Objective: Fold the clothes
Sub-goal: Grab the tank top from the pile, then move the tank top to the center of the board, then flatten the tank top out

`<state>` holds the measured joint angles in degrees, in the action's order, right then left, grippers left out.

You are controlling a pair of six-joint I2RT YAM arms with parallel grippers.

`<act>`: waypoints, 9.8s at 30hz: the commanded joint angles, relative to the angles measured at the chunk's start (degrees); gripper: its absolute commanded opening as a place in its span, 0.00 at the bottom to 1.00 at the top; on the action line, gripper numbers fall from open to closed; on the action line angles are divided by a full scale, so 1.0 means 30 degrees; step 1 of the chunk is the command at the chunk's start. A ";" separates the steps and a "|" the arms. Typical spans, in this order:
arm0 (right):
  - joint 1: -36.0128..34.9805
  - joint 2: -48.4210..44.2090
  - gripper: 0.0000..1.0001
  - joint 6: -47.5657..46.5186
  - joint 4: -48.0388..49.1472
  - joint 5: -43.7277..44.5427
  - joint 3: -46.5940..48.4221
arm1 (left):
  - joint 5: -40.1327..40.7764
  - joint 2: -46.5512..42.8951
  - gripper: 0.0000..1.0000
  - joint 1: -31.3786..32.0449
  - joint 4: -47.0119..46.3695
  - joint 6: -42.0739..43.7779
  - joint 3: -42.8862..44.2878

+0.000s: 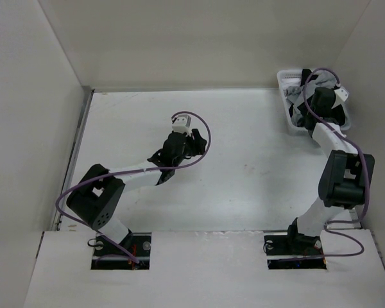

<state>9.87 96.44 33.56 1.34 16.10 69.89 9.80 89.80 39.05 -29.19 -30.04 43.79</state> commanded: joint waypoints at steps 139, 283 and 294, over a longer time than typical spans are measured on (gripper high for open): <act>-1.0540 0.0518 0.06 0.5982 0.6345 -0.1206 -0.7712 | -0.0365 -0.0610 0.22 -0.1399 0.3726 -0.3814 -0.1064; -1.7688 -0.7014 0.42 0.3666 -0.0422 -0.2699 -1.3042 | 0.5640 -1.5022 0.00 -0.4154 1.2866 -0.6833 -0.5984; -1.7718 -0.5897 0.27 0.4574 0.0021 -0.3900 -1.3246 | 0.5258 -1.4758 0.01 -0.4271 1.1987 -0.6305 -0.5867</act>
<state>-42.83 78.13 46.24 1.48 5.63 29.47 26.13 45.52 26.37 10.20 -50.19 25.98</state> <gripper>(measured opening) 0.271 0.011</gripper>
